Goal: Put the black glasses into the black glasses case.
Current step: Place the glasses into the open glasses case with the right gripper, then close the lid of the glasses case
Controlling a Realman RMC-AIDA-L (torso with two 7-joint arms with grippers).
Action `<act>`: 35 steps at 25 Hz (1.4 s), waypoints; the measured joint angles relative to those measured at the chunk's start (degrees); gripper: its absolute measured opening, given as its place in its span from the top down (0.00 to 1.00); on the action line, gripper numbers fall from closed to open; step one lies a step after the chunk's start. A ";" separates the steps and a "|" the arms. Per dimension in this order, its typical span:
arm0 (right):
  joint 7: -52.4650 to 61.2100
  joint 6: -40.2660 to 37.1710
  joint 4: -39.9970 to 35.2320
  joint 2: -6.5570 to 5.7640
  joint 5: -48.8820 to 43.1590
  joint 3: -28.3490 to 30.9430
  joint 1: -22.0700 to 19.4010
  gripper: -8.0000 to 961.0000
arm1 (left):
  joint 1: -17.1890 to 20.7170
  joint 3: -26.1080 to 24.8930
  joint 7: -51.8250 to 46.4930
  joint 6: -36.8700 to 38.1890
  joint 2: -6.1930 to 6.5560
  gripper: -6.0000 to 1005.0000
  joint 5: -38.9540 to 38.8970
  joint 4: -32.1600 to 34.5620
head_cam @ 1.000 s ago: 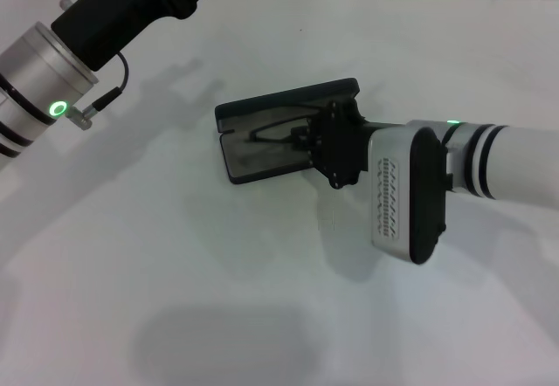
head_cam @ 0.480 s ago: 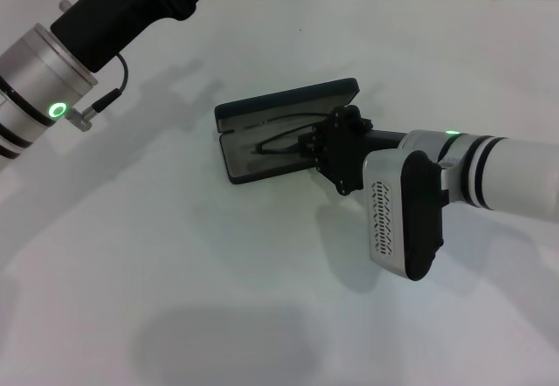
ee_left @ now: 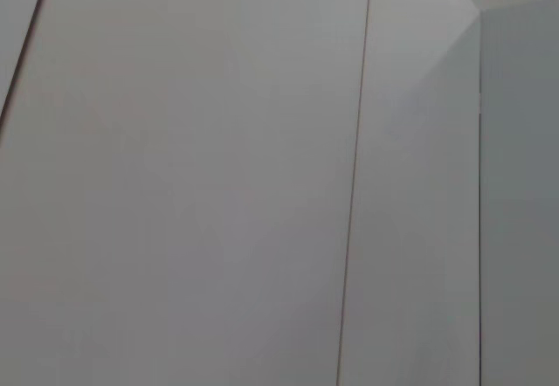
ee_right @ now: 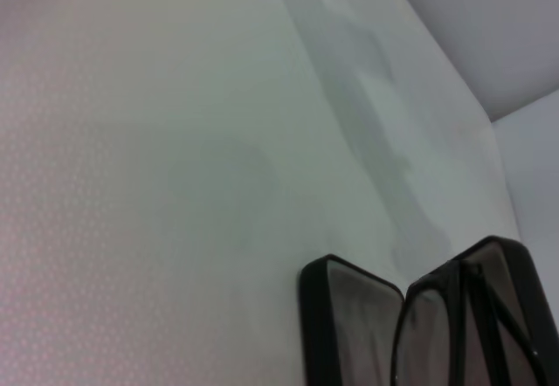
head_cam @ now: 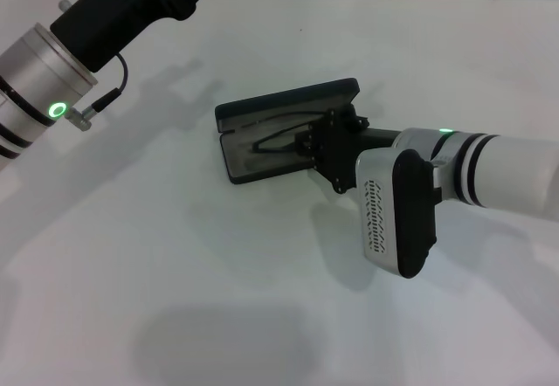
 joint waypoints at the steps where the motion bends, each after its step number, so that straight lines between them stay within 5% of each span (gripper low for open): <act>1: 0.00 0.02 -0.01 0.00 0.00 -0.10 0.00 0.86 | 0.00 0.00 0.00 0.00 0.00 0.36 0.00 0.00; 9: -0.06 1.07 -0.04 0.00 0.00 -0.43 -0.23 0.86 | 0.00 0.00 0.00 0.01 0.00 0.35 0.00 0.00; 15: -0.03 3.80 -0.86 0.00 0.11 -1.86 -0.86 0.76 | -0.01 0.00 -0.06 0.02 0.00 0.35 0.01 0.00; 20: 0.08 -3.11 -5.40 -0.39 0.55 0.99 -4.24 0.72 | 0.25 0.00 -0.28 0.02 0.00 0.35 0.01 -0.14; 30: 6.06 -33.45 -9.57 -0.65 0.12 22.26 -9.50 0.67 | -1.19 -0.01 -5.59 -8.04 0.55 0.34 4.03 -0.58; 35: 11.90 -58.17 -3.81 -0.97 0.37 46.75 -9.57 0.64 | -5.84 0.00 -12.44 -20.16 1.20 0.34 11.73 -0.56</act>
